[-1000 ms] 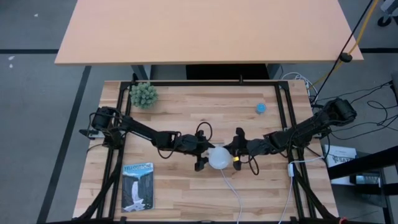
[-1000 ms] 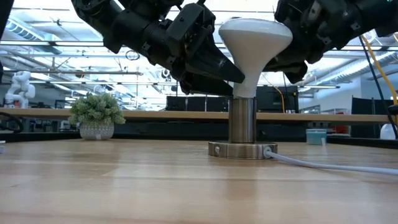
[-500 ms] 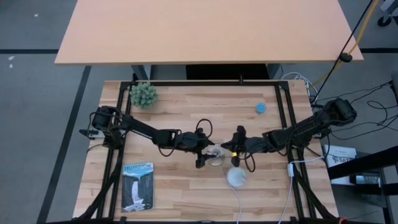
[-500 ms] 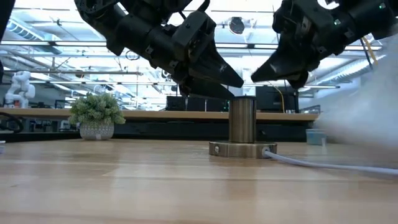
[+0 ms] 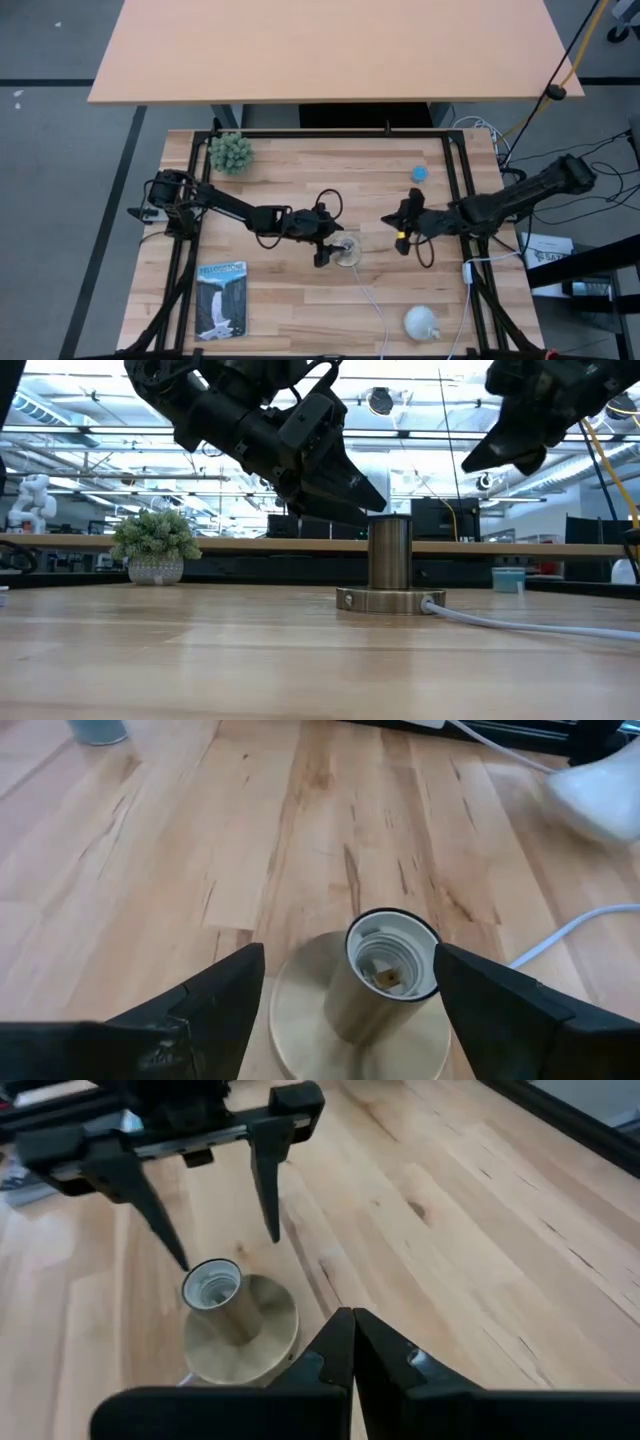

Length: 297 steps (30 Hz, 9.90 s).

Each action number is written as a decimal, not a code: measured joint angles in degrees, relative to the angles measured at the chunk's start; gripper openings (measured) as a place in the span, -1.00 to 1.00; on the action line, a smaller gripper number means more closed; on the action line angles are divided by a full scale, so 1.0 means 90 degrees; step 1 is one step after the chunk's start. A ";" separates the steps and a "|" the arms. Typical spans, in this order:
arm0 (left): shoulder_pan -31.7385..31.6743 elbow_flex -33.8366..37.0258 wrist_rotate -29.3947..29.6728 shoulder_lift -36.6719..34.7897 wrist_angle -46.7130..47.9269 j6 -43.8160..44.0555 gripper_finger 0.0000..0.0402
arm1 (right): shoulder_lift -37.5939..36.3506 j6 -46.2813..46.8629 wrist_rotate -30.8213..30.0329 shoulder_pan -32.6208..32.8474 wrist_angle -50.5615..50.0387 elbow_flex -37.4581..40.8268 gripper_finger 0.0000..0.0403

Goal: Screw lightbulb
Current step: Insert the lightbulb into the desk lamp

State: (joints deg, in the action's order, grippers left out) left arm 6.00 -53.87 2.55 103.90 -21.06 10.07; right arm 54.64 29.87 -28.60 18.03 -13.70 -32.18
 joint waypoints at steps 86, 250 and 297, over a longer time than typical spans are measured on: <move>0.0321 -0.0002 -0.0063 -0.0408 0.0547 0.0226 0.47 | 0.2891 0.7500 0.2925 0.4725 -0.5046 -0.3524 -1.00; 0.0389 -0.0002 0.0015 -0.0406 0.0678 0.0500 0.47 | 0.3017 0.3089 -0.1507 0.1710 0.2485 0.1415 -0.34; 0.0242 0.0000 0.0909 -0.0406 0.1331 0.0562 0.47 | 0.3635 -0.0606 0.1990 -0.0836 0.0505 -0.0641 -0.29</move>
State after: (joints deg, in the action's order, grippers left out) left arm 8.18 -53.87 10.73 100.25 -9.08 15.12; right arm 87.35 24.41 -10.69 10.50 -9.16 -37.95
